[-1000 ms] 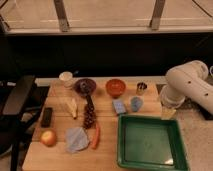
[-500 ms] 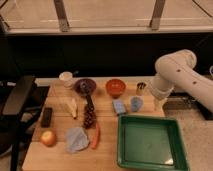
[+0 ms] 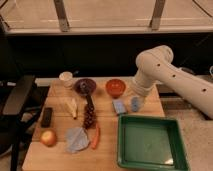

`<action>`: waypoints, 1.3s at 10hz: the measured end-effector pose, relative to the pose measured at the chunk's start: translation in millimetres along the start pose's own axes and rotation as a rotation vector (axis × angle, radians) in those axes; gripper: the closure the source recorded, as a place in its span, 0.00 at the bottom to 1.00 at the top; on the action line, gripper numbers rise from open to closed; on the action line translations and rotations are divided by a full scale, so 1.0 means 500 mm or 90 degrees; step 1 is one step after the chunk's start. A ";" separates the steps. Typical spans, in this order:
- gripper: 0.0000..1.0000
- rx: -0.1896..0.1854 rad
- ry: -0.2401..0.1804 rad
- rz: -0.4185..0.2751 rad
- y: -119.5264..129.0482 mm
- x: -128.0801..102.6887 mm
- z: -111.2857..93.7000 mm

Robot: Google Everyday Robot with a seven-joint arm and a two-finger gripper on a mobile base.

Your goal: Place brush in paper cup

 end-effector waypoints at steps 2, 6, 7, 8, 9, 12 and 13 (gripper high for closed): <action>0.35 -0.001 0.003 0.004 0.007 0.002 -0.001; 0.35 0.023 0.049 -0.079 -0.077 0.001 -0.004; 0.35 0.026 0.070 -0.127 -0.147 -0.011 0.007; 0.35 0.027 0.080 -0.154 -0.183 -0.018 0.015; 0.35 0.034 0.089 -0.190 -0.228 -0.020 0.029; 0.35 0.072 0.070 -0.254 -0.315 -0.008 0.083; 0.35 0.090 0.048 -0.273 -0.353 -0.018 0.113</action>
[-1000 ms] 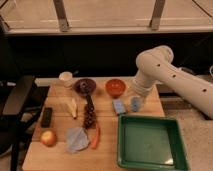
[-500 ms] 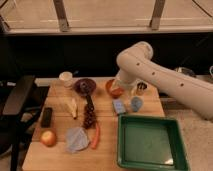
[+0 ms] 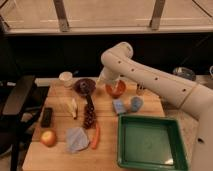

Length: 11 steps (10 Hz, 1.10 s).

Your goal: Place brush in paper cup

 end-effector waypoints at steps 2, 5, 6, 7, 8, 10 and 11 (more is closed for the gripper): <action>0.35 0.012 -0.043 -0.008 -0.032 -0.010 0.052; 0.35 0.013 -0.051 -0.005 -0.032 -0.012 0.059; 0.35 0.013 -0.051 -0.007 -0.035 -0.012 0.060; 0.35 0.011 -0.050 -0.007 -0.033 -0.012 0.060; 0.35 0.008 -0.047 -0.010 -0.032 -0.010 0.061; 0.35 -0.005 -0.053 -0.048 -0.056 -0.015 0.093; 0.35 -0.010 -0.061 -0.073 -0.080 -0.020 0.123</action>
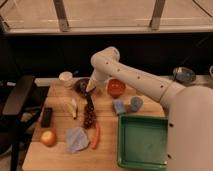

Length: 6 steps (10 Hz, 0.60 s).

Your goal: Place brush in paper cup

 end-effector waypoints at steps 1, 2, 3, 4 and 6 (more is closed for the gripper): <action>0.35 -0.003 -0.004 -0.019 -0.019 0.001 0.025; 0.35 -0.003 -0.010 -0.036 -0.039 0.000 0.051; 0.35 -0.004 -0.012 -0.053 -0.047 0.004 0.072; 0.35 -0.002 -0.017 -0.060 -0.048 0.003 0.086; 0.35 0.004 -0.034 -0.072 -0.049 -0.002 0.123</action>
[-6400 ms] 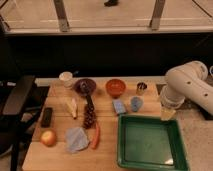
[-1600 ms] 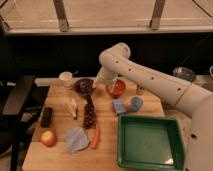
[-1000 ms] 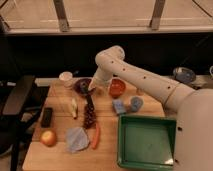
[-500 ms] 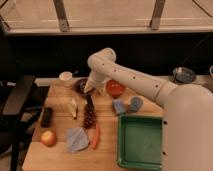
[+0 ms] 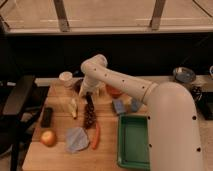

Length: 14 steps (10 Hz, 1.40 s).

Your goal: Place brush in paper cup

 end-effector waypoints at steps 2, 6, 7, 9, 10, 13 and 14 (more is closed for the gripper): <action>0.35 0.006 -0.018 -0.002 -0.001 -0.008 0.028; 0.53 0.034 -0.041 0.003 0.000 -0.021 0.069; 0.66 0.037 -0.035 0.000 -0.003 -0.021 0.065; 0.84 0.039 -0.014 -0.004 -0.012 -0.016 0.039; 0.95 0.037 0.004 -0.002 -0.009 -0.012 0.016; 1.00 0.032 0.058 -0.001 -0.016 0.002 -0.057; 1.00 0.028 0.073 0.001 -0.011 0.007 -0.073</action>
